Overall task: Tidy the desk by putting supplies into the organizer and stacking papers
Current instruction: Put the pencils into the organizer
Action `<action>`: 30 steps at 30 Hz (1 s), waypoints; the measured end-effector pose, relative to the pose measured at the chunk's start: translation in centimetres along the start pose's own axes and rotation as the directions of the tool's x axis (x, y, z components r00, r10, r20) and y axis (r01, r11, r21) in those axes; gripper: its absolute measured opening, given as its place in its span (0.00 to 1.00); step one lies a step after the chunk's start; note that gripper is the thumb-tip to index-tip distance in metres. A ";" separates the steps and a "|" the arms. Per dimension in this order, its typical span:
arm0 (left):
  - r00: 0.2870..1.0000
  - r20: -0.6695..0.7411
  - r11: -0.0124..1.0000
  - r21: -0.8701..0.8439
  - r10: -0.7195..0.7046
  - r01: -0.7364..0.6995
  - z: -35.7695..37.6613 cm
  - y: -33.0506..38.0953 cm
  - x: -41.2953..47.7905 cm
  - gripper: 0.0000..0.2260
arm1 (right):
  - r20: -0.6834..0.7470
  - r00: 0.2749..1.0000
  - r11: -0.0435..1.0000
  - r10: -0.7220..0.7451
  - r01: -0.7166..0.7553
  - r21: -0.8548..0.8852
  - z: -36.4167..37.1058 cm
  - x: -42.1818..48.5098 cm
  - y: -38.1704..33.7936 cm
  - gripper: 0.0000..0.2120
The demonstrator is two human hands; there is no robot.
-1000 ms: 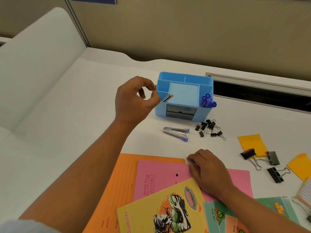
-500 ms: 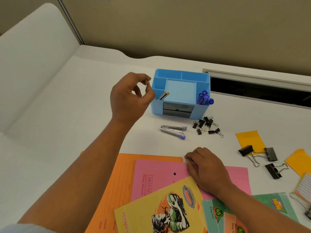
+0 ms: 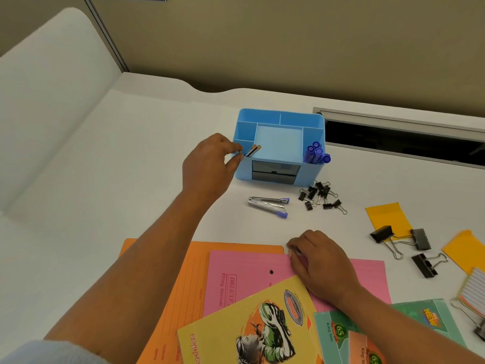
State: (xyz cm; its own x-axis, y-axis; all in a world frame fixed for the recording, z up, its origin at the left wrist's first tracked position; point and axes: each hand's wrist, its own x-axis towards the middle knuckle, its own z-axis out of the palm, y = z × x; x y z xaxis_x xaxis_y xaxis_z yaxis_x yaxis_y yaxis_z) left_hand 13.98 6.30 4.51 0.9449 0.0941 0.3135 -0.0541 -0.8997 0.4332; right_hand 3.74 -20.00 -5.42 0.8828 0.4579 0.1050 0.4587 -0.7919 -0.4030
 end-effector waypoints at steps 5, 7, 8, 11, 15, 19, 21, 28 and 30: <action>0.992 0.096 0.995 0.059 -0.081 0.076 0.3 0.5 0.9 0.14 | 0.010 1.000 1.000 0.007 -0.007 0.000 0.0 0.0 0.0 0.14; 0.988 0.124 0.994 0.075 -0.091 0.082 0.5 0.7 1.2 0.15 | 0.014 1.000 1.000 0.012 -0.012 0.001 0.0 0.0 0.0 0.14; 0.987 0.132 0.993 0.074 -0.096 0.087 0.6 0.7 1.2 0.15 | 0.015 1.000 1.000 0.014 -0.014 0.000 0.0 0.0 0.0 0.14; 0.985 0.130 0.992 0.059 -0.117 0.110 0.7 0.8 1.0 0.19 | 0.017 1.000 1.000 0.015 -0.015 0.001 0.0 0.0 0.0 0.14; 0.990 0.042 0.990 0.026 -0.137 0.136 0.7 0.6 -0.3 0.23 | 0.018 1.000 1.000 0.014 -0.014 -0.009 0.0 0.0 0.0 0.14; 0.982 -0.111 0.982 -0.124 -0.156 0.142 1.2 0.5 -3.9 0.16 | 0.016 1.000 1.000 0.022 -0.021 -0.009 -0.1 0.0 -0.1 0.14; 0.984 -0.107 0.981 -0.147 -0.143 0.127 2.2 0.6 -6.8 0.15 | 0.013 1.000 1.000 0.017 -0.017 -0.009 -0.2 -0.1 -0.1 0.13; 0.977 0.176 0.993 0.006 -0.117 0.118 5.6 0.8 -16.3 0.25 | 0.004 1.000 1.000 0.005 -0.005 -0.025 -0.2 0.0 -0.1 0.12; 0.969 0.219 0.993 0.054 -0.111 0.102 6.2 0.4 -17.3 0.28 | 0.003 1.000 1.000 0.001 -0.001 -0.029 -0.2 0.0 -0.1 0.11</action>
State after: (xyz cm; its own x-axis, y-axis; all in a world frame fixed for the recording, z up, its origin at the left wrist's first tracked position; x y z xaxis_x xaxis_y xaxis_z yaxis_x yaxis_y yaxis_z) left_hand -0.35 1.65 -5.91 0.9927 0.0980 0.0705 0.0600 -0.9072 0.4164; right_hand 3.67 -20.00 -5.17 0.8829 0.4583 0.1021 0.4608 -0.8036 -0.3767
